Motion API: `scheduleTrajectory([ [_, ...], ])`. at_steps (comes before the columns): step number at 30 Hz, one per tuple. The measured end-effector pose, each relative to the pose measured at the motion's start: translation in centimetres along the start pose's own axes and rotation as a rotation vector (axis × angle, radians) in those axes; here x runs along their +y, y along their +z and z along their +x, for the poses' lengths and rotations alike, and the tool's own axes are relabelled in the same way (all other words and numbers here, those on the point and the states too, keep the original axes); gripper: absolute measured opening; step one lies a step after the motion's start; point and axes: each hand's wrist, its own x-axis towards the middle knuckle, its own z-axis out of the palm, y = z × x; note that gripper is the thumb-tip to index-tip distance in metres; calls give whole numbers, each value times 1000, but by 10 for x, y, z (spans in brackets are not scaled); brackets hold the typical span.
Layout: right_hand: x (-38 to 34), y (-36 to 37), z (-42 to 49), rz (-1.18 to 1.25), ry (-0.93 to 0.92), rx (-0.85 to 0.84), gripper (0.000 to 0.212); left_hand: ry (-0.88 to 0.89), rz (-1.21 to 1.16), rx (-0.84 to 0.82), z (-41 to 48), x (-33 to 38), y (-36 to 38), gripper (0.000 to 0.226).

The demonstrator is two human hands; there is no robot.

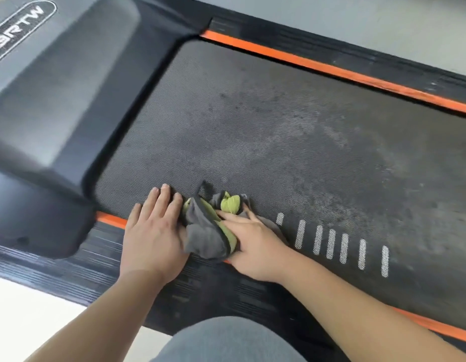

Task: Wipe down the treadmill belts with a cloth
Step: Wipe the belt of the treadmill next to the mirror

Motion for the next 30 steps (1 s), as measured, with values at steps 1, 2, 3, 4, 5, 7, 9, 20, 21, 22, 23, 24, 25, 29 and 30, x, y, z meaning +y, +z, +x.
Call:
scheduleTrajectory([
  [1, 9, -7, -16, 4, -2, 2, 60, -18, -9, 13, 0, 3, -1, 71],
  [2, 21, -15, -32, 11, 9, 5, 61, -33, -18, 28, -1, 5, -2, 70],
  [3, 33, -24, -50, 11, 31, 5, 61, -41, -26, 42, -1, 6, -2, 69],
  [4, 44, -34, -68, 15, 55, 2, 62, -44, -34, 48, 0, 7, -2, 68],
  [5, 53, -42, -84, 30, 83, 0, 63, -45, -39, 48, 0, 6, -2, 68],
  [7, 65, -54, -108, 49, 132, -14, 62, -43, -43, 42, 0, 6, -1, 67],
  [9, 64, -54, -111, 53, 146, -19, 62, -42, -46, 45, 0, 6, -1, 67],
  [20, -10, 11, 14, -66, 30, 72, 53, 4, -12, -50, 0, -2, -2, 80],
  [21, -3, 6, 1, -70, 36, 73, 54, -5, -15, -37, 1, -1, -2, 76],
  [22, 4, -1, -16, -66, 35, 72, 57, -21, -20, -22, 0, 2, -2, 73],
  [23, 13, -9, -34, -60, 36, 73, 60, -36, -32, -4, 0, 3, -2, 70],
  [24, 24, -18, -53, -53, 52, 74, 64, -45, -41, 13, 0, 5, -2, 69],
  [25, 34, -27, -71, -42, 81, 73, 65, -47, -49, 26, 0, 6, -2, 68],
  [29, 57, -53, -109, 50, 149, 17, 54, -45, -59, 42, 0, 6, -1, 67],
  [30, 54, -55, -106, 104, 173, -1, 51, -48, -61, 45, 0, 6, -1, 67],
])
